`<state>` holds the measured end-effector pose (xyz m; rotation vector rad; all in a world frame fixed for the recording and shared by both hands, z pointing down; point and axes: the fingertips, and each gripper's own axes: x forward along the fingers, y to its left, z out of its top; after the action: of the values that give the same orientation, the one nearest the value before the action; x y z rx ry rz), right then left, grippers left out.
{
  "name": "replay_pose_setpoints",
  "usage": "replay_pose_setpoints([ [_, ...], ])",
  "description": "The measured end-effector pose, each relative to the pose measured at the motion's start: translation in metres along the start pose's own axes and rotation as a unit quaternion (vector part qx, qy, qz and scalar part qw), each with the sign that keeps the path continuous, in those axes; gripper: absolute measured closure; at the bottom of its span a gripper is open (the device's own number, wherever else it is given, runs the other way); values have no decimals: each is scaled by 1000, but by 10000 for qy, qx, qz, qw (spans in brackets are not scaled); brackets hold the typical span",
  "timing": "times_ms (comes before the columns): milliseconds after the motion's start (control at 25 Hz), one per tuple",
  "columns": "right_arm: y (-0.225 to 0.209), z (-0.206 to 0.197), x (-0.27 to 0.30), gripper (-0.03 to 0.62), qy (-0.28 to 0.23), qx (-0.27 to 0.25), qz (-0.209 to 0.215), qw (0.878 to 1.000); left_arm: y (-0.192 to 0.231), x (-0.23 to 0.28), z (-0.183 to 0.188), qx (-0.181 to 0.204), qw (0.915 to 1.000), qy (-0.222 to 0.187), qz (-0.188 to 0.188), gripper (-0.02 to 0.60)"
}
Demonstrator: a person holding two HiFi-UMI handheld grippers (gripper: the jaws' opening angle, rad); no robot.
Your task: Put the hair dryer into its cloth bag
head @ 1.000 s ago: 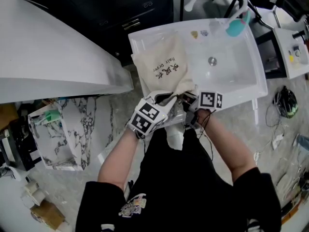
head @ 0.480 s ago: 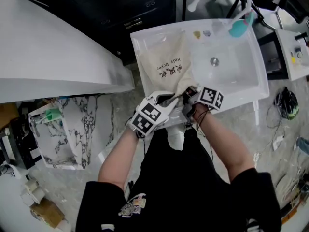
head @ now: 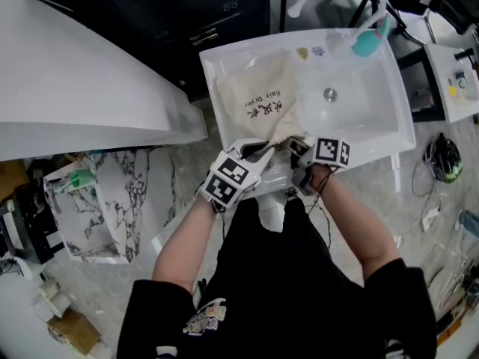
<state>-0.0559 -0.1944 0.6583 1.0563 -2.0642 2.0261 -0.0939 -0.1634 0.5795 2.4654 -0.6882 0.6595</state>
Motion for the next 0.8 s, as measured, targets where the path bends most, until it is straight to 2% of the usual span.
replay_pose_setpoints([
  [120, -4, -14, -12, 348, 205, -201, -190, 9994, 1, 0, 1, -1, 10000, -30, 57, 537],
  [280, 1, -37, -13, 356, 490, -270, -170, 9983, -1, -1, 2, -2, 10000, -44, 80, 537],
  [400, 1, -38, -2, 348, 502, -340, -324, 9976, -3, 0, 2, -43, 10000, -55, 51, 537],
  [640, -4, -39, 18, 342, 642, -647, -930, 9915, -2, -3, 6, -374, 9990, -256, -41, 537],
  [800, 1, -38, 22, 363, 513, -935, -949, 9898, -3, -3, 4, -335, 9992, -222, -57, 537],
])
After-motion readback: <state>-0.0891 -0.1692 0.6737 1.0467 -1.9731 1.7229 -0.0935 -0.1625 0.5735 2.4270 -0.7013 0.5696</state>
